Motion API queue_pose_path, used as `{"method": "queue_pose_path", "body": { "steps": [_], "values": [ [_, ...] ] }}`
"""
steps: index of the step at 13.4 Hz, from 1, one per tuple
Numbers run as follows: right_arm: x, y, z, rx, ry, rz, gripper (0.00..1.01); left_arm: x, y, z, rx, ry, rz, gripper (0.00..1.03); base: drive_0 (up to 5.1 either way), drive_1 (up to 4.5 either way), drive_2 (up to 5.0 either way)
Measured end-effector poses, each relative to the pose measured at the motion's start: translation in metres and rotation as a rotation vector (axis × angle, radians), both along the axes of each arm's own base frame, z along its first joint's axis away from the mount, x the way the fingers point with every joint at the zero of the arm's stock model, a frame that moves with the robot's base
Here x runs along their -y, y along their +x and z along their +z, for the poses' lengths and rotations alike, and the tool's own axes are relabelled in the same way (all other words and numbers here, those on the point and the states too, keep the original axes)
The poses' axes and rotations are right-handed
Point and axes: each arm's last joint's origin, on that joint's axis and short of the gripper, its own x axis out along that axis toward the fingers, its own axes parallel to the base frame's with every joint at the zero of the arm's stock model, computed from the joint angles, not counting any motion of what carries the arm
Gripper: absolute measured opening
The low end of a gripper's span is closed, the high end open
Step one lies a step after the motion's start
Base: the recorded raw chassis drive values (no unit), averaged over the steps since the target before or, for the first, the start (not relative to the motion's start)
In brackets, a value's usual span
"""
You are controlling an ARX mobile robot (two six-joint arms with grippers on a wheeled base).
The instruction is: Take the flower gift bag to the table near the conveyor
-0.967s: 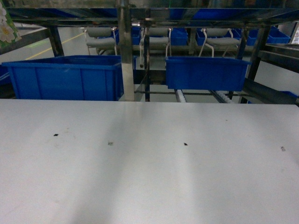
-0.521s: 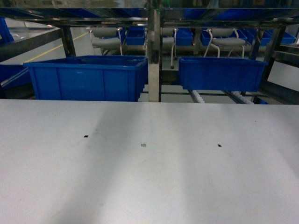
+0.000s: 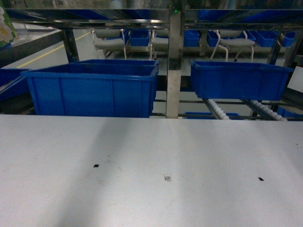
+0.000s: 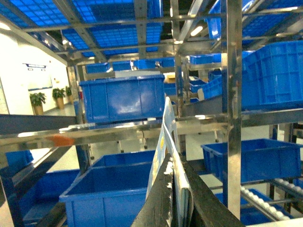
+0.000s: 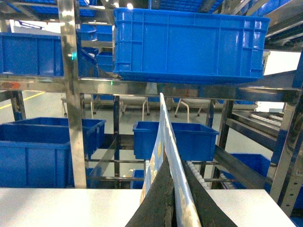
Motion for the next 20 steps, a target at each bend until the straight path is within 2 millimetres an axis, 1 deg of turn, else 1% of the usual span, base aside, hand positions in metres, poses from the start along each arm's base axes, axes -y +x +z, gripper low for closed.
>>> {"method": "queue_pose_path", "body": {
  "steps": [1, 2, 7, 8, 18, 19, 20],
  "values": [
    [-0.0003, 0.0010, -0.0016, -0.015, -0.005, -0.001, 0.02, 0.0003, 0.0024, -0.0038, -0.026, 0.003, 0.000, 0.02, 0.0, 0.00, 0.0],
    [-0.0002, 0.0006, -0.0008, -0.007, -0.002, -0.001, 0.02, 0.0003, 0.0016, -0.0029, -0.017, 0.002, -0.001, 0.02, 0.0, 0.00, 0.0],
    [0.0001, 0.0001, -0.0006, -0.006, -0.001, -0.004, 0.02, 0.0004, 0.0008, -0.0023, -0.013, 0.003, -0.005, 0.02, -3.7, -0.50, 4.0],
    [0.0001, 0.0000, -0.0005, -0.004, -0.001, -0.004, 0.02, 0.0006, 0.0007, -0.0022, -0.012, 0.003, -0.007, 0.02, 0.0, -1.13, 1.1],
    [0.0002, 0.0001, -0.0004, -0.003, -0.002, 0.001, 0.02, 0.0001, 0.0000, -0.0014, -0.006, 0.002, -0.003, 0.02, 0.0, 0.00, 0.0],
    [0.0034, 0.0022, -0.0016, 0.010, -0.007, 0.008, 0.02, 0.0000, 0.0000, -0.0014, -0.006, 0.002, -0.003, 0.02, 0.0, 0.00, 0.0],
    [0.0091, 0.0082, -0.0082, 0.008, -0.015, -0.002, 0.02, 0.0000, 0.0000, -0.0014, -0.006, 0.002, -0.003, 0.02, 0.0, 0.00, 0.0]
  ]
}}
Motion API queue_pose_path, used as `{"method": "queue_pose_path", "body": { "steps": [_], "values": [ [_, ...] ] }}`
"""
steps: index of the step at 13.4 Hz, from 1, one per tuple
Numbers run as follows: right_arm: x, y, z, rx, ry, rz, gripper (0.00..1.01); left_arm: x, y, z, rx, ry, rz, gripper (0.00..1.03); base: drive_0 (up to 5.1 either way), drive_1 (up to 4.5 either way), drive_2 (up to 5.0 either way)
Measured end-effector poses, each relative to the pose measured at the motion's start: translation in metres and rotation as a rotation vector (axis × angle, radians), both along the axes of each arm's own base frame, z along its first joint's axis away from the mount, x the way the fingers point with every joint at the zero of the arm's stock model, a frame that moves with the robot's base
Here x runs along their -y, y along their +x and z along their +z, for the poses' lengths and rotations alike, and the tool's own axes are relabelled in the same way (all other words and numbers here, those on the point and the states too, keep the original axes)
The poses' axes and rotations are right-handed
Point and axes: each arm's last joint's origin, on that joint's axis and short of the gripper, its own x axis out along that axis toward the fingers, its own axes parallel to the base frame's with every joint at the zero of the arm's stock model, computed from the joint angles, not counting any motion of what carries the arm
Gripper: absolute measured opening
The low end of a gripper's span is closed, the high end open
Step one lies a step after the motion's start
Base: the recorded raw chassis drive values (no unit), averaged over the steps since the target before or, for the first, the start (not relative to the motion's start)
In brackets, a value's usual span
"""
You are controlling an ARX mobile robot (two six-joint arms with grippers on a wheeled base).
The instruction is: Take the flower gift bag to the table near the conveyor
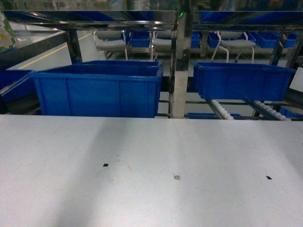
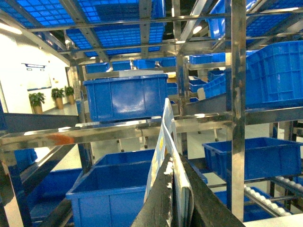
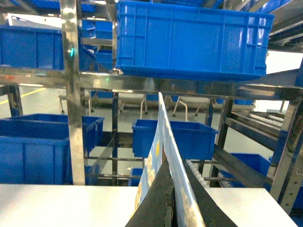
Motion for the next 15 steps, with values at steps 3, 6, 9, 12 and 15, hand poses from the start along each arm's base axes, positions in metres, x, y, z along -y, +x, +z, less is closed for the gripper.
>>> {"method": "queue_pose_path", "body": {
  "steps": [3, 6, 9, 12, 15],
  "values": [
    [0.031, 0.063, -0.026, -0.040, -0.020, 0.012, 0.02, 0.000, 0.000, 0.000, 0.000, 0.000, 0.000, 0.02, 0.0, 0.00, 0.0],
    [0.041, 0.103, -0.042, -0.086, -0.019, 0.045, 0.02, 0.000, 0.000, 0.000, 0.000, 0.000, 0.000, 0.02, 0.0, 0.00, 0.0],
    [0.042, 0.132, -0.064, -0.159, -0.012, 0.086, 0.02, 0.000, 0.000, 0.000, 0.000, 0.000, 0.000, 0.02, 0.0, 0.00, 0.0],
    [0.040, 0.146, -0.085, -0.241, 0.009, 0.112, 0.02, 0.000, 0.000, 0.000, 0.000, 0.000, -0.001, 0.02, 0.0, 0.00, 0.0],
    [0.038, 0.161, -0.106, -0.315, 0.059, 0.133, 0.02, 0.000, 0.000, 0.000, 0.000, 0.000, 0.000, 0.02, 0.0, 0.00, 0.0]
  ]
}}
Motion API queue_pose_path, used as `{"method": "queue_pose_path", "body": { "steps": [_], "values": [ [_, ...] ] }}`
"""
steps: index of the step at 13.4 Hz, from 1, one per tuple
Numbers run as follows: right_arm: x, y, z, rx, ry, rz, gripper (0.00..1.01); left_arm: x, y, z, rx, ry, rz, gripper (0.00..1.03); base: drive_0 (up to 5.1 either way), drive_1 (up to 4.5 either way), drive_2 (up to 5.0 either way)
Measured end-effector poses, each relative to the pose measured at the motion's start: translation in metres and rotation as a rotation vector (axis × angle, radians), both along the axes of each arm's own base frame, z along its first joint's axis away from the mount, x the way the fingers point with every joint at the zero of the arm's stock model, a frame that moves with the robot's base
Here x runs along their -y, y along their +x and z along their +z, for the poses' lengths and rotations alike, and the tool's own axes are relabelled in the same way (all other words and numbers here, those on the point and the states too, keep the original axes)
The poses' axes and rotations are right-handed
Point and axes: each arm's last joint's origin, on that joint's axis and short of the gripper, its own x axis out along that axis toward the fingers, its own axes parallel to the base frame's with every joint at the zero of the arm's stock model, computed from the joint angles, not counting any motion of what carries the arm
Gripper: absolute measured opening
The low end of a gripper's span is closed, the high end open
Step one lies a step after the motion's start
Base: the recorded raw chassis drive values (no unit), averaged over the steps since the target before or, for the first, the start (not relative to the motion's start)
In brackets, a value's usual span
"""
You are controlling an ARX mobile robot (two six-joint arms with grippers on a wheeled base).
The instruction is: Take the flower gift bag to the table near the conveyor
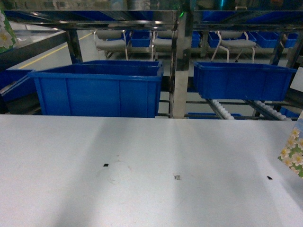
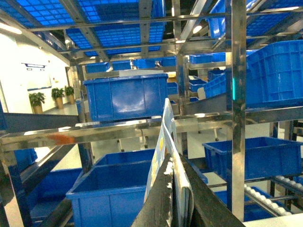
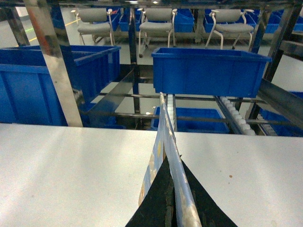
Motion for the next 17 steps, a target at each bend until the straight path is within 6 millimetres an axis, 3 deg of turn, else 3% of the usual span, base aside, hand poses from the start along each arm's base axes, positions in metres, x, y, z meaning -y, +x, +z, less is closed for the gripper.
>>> {"method": "queue_pose_path", "body": {
  "steps": [6, 8, 11, 17],
  "values": [
    [-0.015, 0.035, 0.002, 0.045, 0.015, 0.044, 0.02, 0.000, 0.000, 0.000, 0.000, 0.000, 0.000, 0.02, 0.0, 0.00, 0.0],
    [-0.016, 0.041, -0.007, 0.022, 0.026, 0.044, 0.02, 0.000, 0.000, 0.000, 0.000, 0.000, -0.001, 0.02, 0.0, 0.00, 0.0],
    [-0.021, 0.040, -0.035, -0.077, 0.051, 0.075, 0.02, 0.000, 0.000, 0.000, 0.000, 0.000, 0.000, 0.02, 0.0, 0.00, 0.0],
    [-0.025, 0.025, -0.057, -0.154, 0.084, 0.059, 0.02, 0.000, 0.000, 0.000, 0.000, 0.000, 0.000, 0.02, 0.0, 0.00, 0.0]
  ]
}}
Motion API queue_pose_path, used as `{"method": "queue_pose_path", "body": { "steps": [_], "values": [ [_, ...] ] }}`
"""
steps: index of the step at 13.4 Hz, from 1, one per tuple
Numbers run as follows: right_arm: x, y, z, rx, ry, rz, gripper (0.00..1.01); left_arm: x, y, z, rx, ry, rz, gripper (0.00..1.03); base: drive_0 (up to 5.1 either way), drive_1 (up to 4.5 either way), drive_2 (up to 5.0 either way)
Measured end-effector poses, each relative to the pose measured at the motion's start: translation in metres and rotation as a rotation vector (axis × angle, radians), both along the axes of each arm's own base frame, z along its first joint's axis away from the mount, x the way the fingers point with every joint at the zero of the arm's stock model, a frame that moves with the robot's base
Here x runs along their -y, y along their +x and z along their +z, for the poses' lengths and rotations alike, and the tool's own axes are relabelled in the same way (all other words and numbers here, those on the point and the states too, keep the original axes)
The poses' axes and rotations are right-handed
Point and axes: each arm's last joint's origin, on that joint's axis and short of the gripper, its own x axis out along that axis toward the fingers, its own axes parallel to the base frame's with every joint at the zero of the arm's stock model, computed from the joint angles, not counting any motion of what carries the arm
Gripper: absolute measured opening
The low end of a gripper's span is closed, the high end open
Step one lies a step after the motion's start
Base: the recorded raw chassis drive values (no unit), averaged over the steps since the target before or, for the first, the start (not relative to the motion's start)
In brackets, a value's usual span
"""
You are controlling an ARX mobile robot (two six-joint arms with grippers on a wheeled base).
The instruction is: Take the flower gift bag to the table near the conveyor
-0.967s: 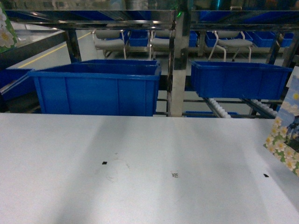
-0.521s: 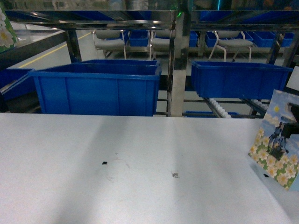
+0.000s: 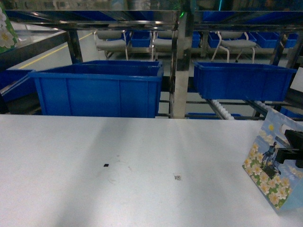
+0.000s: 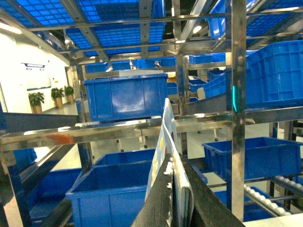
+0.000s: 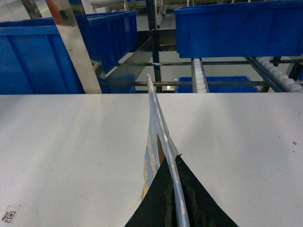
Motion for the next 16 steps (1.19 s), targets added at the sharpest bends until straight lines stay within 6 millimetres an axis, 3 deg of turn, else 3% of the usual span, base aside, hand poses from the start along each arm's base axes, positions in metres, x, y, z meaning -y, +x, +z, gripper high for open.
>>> {"method": "queue_pose_path", "body": {
  "steps": [6, 7, 14, 16],
  "values": [
    [-0.005, -0.020, -0.004, -0.043, -0.036, -0.038, 0.02, 0.000, 0.000, 0.000, 0.000, 0.000, 0.000, 0.02, 0.0, 0.00, 0.0],
    [-0.006, -0.022, -0.004, -0.047, -0.042, -0.040, 0.05, 0.000, 0.000, 0.000, 0.000, 0.000, 0.000, 0.02, 0.0, 0.00, 0.0],
    [-0.008, -0.036, -0.001, -0.065, -0.066, -0.091, 1.00, 0.000, 0.000, 0.000, -0.001, 0.000, 0.000, 0.02, 0.0, 0.00, 0.0],
    [-0.009, -0.043, 0.003, -0.069, -0.079, -0.116, 0.98, 0.000, 0.000, 0.000, 0.000, 0.000, 0.000, 0.02, 0.0, 0.00, 0.0]
  ]
}}
